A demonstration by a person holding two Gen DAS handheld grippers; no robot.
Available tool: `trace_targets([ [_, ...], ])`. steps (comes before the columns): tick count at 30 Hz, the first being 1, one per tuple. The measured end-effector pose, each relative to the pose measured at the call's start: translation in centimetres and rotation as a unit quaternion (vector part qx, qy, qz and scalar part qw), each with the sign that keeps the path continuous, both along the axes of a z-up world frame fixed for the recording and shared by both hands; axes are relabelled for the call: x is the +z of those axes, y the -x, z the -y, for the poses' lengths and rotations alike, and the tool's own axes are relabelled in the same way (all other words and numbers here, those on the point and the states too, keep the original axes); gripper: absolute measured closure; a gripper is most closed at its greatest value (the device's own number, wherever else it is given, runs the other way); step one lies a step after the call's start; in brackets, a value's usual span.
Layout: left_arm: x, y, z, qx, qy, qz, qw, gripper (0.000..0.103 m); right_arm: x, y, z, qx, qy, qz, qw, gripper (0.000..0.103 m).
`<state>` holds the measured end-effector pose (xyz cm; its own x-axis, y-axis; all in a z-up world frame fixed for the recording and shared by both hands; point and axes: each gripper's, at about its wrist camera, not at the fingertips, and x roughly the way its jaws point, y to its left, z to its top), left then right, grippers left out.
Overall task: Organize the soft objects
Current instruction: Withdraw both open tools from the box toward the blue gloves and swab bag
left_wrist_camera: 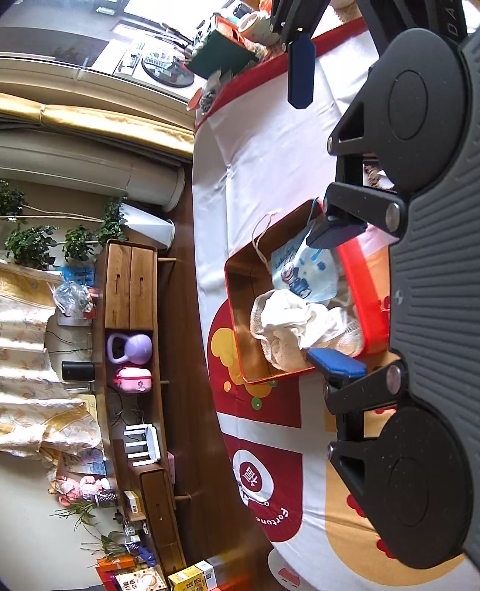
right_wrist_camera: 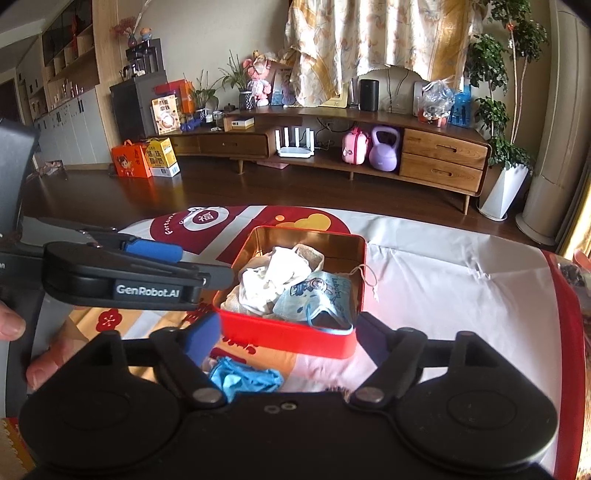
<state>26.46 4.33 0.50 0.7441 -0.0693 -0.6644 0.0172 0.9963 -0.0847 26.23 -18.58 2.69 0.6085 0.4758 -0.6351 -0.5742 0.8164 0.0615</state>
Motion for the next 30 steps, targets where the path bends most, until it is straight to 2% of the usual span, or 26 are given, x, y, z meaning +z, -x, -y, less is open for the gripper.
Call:
trace_targets([
  [8,0.7,3.8,0.7,-0.004,0.008,0.006,0.9999,0.037,0.3,2.9,2.3,-0.016,-0.017,0.000,1.000,0.013],
  [12,0.3,5.6,1.0,-0.001,0.005,0.005,1.0000,0.030,0.0,4.4,3.3,-0.021,-0.021,0.003,1.000,0.010],
  [15,-0.1,6.8,1.0,0.006,0.007,0.001,1.0000,0.029,-0.3,5.2,4.0,-0.024,-0.026,0.002,0.999,0.006],
  [19,-0.8,8.4,1.1,0.021,0.013,-0.004,0.9997,0.023,-0.9,6.4,4.7,-0.026,-0.033,0.001,0.999,0.001],
  [30,-3.1,11.7,1.0,0.058,0.021,-0.015,0.9980,0.021,-4.1,9.3,6.5,-0.040,-0.037,0.000,0.999,0.000],
])
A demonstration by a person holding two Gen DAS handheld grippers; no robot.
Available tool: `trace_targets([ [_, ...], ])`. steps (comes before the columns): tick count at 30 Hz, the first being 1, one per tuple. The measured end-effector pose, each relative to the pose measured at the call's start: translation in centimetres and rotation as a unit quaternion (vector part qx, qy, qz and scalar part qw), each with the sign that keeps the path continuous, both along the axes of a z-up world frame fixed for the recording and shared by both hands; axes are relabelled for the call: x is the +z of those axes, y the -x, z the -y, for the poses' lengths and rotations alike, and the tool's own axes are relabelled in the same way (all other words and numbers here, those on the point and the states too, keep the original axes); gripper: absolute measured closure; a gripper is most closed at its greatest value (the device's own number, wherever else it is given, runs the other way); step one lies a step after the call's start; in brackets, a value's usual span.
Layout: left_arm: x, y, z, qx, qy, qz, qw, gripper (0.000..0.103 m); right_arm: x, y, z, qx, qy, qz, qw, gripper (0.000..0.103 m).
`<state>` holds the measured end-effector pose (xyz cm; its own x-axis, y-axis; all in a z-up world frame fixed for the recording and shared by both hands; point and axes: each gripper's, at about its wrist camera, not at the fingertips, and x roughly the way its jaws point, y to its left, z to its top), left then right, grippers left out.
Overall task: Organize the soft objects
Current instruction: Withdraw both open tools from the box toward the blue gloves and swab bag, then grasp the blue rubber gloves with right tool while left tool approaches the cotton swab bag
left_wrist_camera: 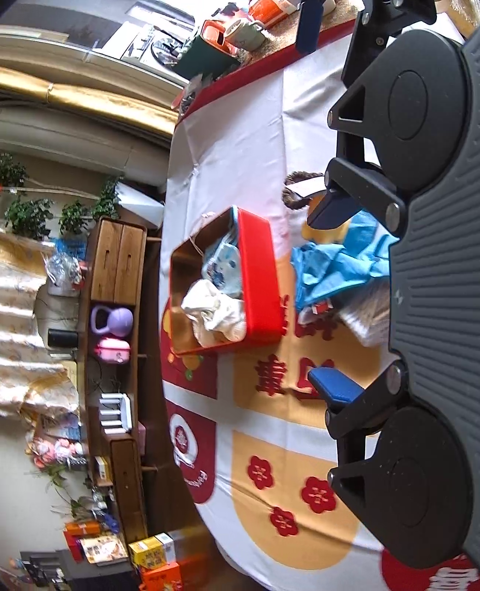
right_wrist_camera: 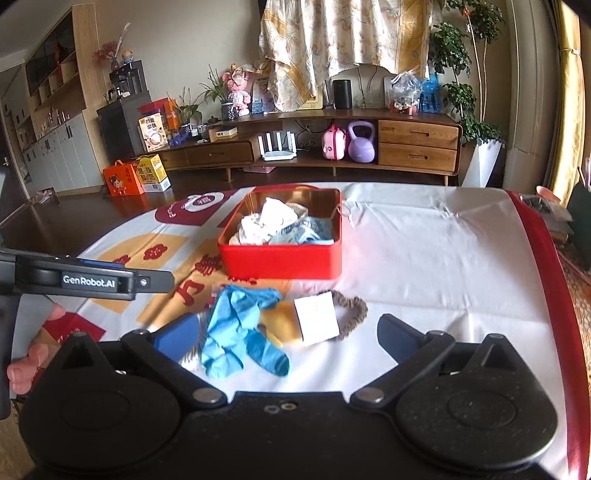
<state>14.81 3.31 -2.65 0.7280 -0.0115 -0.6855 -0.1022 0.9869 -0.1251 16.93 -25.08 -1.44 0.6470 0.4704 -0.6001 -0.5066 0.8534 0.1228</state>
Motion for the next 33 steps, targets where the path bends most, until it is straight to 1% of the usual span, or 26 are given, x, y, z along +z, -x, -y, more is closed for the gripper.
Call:
trace_targets([
  [3,-1.1,0.9,0.1,0.001,0.010,-0.008,0.9999,0.021,-0.8,0.4,0.3,0.000,0.001,-0.007,1.000,0.000],
  [8,-2.9,1.8,0.5,0.008,-0.001,-0.022,0.9997,0.020,-1.9,0.9,0.7,0.002,-0.006,-0.024,1.000,0.000],
  [12,-4.6,2.0,0.2,0.017,0.002,-0.038,0.9991,0.020,-2.1,0.8,0.6,-0.001,-0.009,-0.028,1.000,0.000],
  [14,-5.4,2.1,0.1,0.022,0.000,-0.042,0.9989,0.015,-2.2,0.6,0.5,-0.002,-0.007,-0.030,1.000,0.000],
  [16,-6.1,2.2,0.1,0.025,-0.001,-0.044,0.9987,0.001,-2.5,0.4,0.2,-0.001,-0.005,-0.034,0.999,0.000],
  [17,-6.5,2.3,0.0,0.029,-0.004,-0.042,0.9987,0.001,-2.6,0.2,0.1,0.000,-0.005,-0.037,0.999,0.000],
  [21,-7.7,2.0,-0.4,0.039,-0.004,-0.048,0.9981,0.001,-3.2,-0.4,-0.8,0.005,-0.002,-0.047,0.999,0.000],
  [26,-8.8,0.9,-1.3,0.063,-0.001,-0.055,0.9965,0.001,-3.7,-1.8,-2.8,0.007,0.005,-0.059,0.998,0.002],
  [30,-9.6,0.0,-1.4,0.071,-0.014,-0.057,0.9957,0.001,-3.9,-3.1,-4.8,0.014,0.007,-0.069,0.997,0.003],
  [33,-10.0,-0.6,-1.5,0.072,-0.007,-0.054,0.9959,0.001,-4.3,-4.1,-6.4,0.020,0.016,-0.078,0.997,0.006],
])
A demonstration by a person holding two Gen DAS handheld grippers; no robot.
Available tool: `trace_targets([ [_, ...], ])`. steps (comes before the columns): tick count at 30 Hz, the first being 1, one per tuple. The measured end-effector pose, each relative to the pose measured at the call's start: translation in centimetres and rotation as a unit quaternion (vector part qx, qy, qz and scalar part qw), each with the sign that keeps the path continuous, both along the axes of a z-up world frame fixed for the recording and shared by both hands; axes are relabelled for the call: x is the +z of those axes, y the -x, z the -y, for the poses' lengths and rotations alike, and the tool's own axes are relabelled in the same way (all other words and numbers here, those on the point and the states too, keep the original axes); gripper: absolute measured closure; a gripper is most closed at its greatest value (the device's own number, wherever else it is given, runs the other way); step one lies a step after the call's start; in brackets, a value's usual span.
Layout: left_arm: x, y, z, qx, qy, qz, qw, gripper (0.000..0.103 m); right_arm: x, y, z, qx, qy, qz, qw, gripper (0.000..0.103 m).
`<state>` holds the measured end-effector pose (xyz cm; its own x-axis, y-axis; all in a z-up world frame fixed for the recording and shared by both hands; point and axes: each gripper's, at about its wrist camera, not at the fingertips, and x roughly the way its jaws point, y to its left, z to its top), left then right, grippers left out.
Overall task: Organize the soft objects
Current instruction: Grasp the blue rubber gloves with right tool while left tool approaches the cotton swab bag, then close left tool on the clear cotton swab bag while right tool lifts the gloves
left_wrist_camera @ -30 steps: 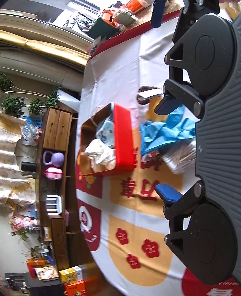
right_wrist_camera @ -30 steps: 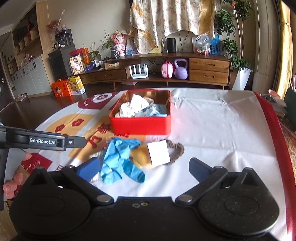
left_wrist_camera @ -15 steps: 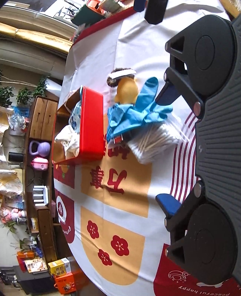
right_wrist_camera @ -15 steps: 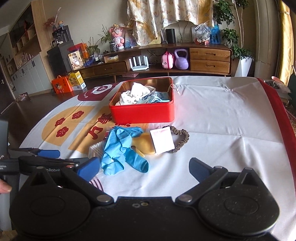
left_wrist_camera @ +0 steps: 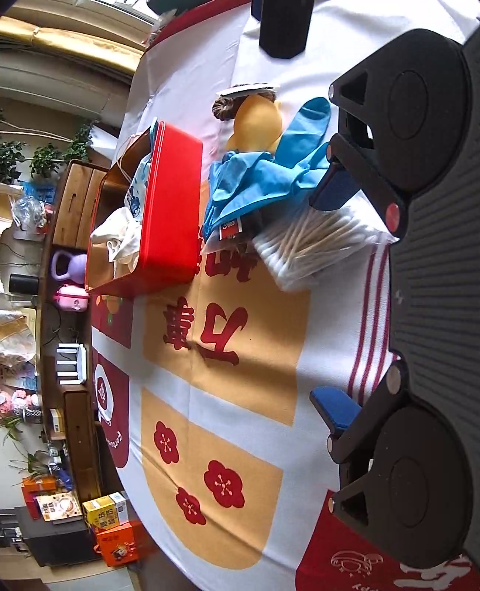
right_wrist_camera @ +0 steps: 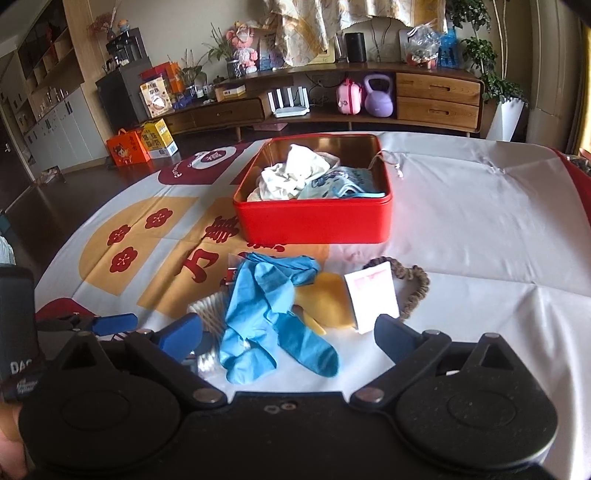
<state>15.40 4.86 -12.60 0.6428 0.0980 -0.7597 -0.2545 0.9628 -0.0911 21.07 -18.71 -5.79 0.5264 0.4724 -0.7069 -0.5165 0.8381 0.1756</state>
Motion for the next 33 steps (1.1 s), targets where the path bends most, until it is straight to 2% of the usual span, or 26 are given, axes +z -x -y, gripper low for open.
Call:
trace_targets([
  [5,-0.2,-0.9,0.4,-0.010,0.007,0.005,0.9999,0.001,-1.0,-1.8,-2.0,-0.004,-0.004,-0.034,0.999,0.016],
  [7,-0.4,-1.3,0.4,-0.009,0.017,0.005,0.9998,0.001,-1.5,-2.4,-2.8,-0.009,-0.007,-0.048,0.999,0.025],
  [9,-0.5,-1.5,0.5,-0.008,0.021,0.006,0.9997,0.001,-1.9,-3.0,-3.3,-0.021,-0.009,-0.060,0.998,0.028],
  [20,-1.5,-1.9,1.0,-0.012,0.033,0.019,0.9992,0.001,-4.2,-5.3,-3.5,-0.079,-0.055,-0.133,0.986,0.052],
  [30,-1.5,-1.7,0.6,-0.007,0.049,0.034,0.9982,0.002,-5.2,-5.6,-3.6,-0.081,-0.070,-0.144,0.984,0.088],
  [33,-1.4,-1.5,0.4,-0.002,0.050,0.035,0.9981,0.009,-5.2,-5.4,-3.4,-0.080,-0.074,-0.141,0.984,0.097],
])
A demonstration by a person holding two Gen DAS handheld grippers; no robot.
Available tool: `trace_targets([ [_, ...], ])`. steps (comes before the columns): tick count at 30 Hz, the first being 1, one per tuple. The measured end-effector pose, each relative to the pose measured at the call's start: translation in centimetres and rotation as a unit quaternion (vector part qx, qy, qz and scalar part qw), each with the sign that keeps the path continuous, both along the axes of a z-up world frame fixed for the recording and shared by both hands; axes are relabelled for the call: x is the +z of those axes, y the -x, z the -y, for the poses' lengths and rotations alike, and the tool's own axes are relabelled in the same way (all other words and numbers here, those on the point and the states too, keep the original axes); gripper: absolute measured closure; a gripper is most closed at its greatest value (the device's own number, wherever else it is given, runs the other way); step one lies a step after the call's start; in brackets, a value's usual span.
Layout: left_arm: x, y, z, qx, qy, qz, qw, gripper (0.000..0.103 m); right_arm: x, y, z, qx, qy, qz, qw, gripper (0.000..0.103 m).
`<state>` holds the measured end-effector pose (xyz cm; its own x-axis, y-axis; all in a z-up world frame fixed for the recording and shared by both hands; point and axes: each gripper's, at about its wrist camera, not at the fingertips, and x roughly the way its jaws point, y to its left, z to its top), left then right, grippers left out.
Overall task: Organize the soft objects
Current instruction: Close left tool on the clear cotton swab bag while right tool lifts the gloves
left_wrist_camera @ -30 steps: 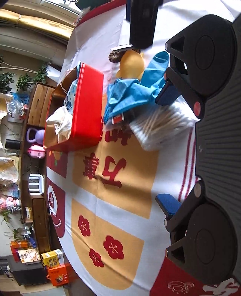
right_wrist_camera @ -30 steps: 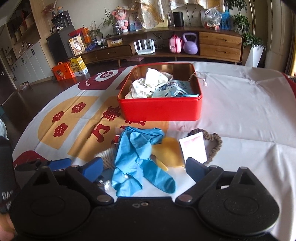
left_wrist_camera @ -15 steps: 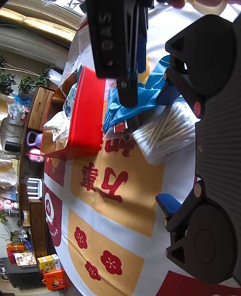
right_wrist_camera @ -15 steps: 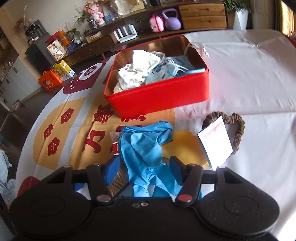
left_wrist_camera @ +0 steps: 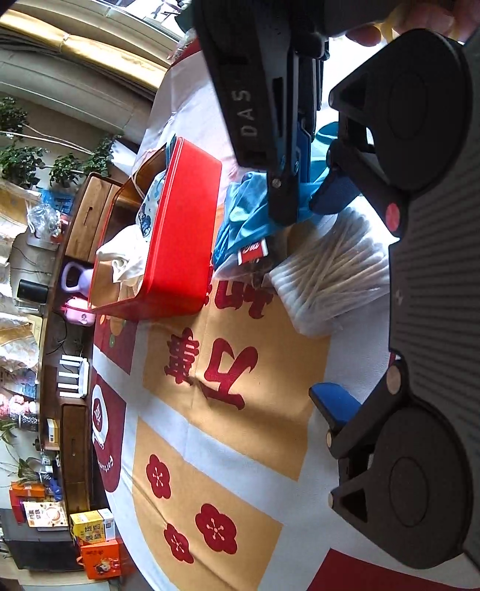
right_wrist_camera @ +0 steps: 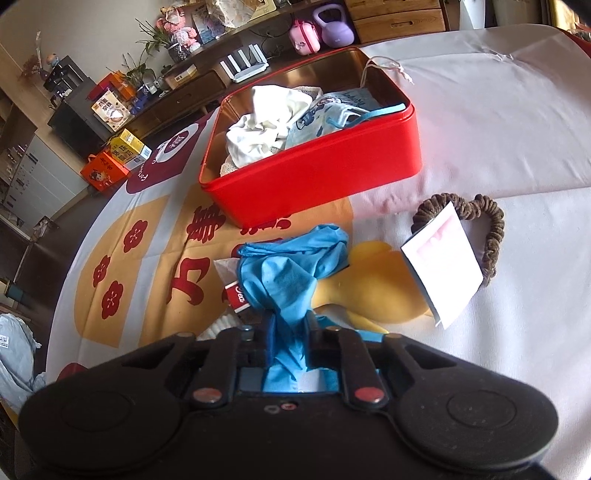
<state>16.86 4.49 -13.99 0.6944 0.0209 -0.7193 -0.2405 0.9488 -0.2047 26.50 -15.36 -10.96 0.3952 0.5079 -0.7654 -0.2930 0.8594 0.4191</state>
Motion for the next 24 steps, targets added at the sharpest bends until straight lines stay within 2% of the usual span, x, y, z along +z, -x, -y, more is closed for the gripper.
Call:
trace_targets([
  [5,0.3,0.4,-0.3,0.002,0.002,0.002,1.0000,0.030,0.5,0.7,0.2,0.008,-0.008,0.016,1.000,0.100],
  [7,0.4,0.4,-0.3,-0.004,0.013,0.003,0.9999,0.046,0.8,1.0,0.1,0.013,-0.007,0.022,1.000,0.101],
  [9,0.5,0.4,-0.2,-0.014,0.022,0.006,0.9996,0.055,1.1,1.3,0.2,0.017,-0.005,0.028,0.999,0.101],
  [11,0.6,0.3,-0.1,-0.014,0.020,0.002,0.9997,0.055,1.3,1.6,0.4,0.020,-0.002,0.033,0.999,0.101],
  [15,0.7,0.1,-0.3,0.002,0.046,-0.010,0.9989,0.052,1.7,1.8,0.9,0.022,0.004,0.042,0.999,0.101],
  [17,0.8,-0.3,0.0,0.001,0.043,-0.019,0.9989,0.044,1.7,1.9,1.2,0.021,0.007,0.045,0.999,0.101],
  [18,0.9,-0.5,0.1,0.004,0.042,-0.025,0.9988,0.035,1.7,2.0,1.4,0.019,0.008,0.047,0.999,0.101],
  [19,0.9,-0.7,0.2,0.009,0.042,-0.031,0.9986,0.031,1.8,2.0,1.6,0.015,0.010,0.049,0.999,0.101],
  [24,0.8,-1.2,1.2,0.010,0.012,-0.037,0.9992,0.029,1.6,1.9,2.4,0.014,0.009,0.047,0.999,0.101],
])
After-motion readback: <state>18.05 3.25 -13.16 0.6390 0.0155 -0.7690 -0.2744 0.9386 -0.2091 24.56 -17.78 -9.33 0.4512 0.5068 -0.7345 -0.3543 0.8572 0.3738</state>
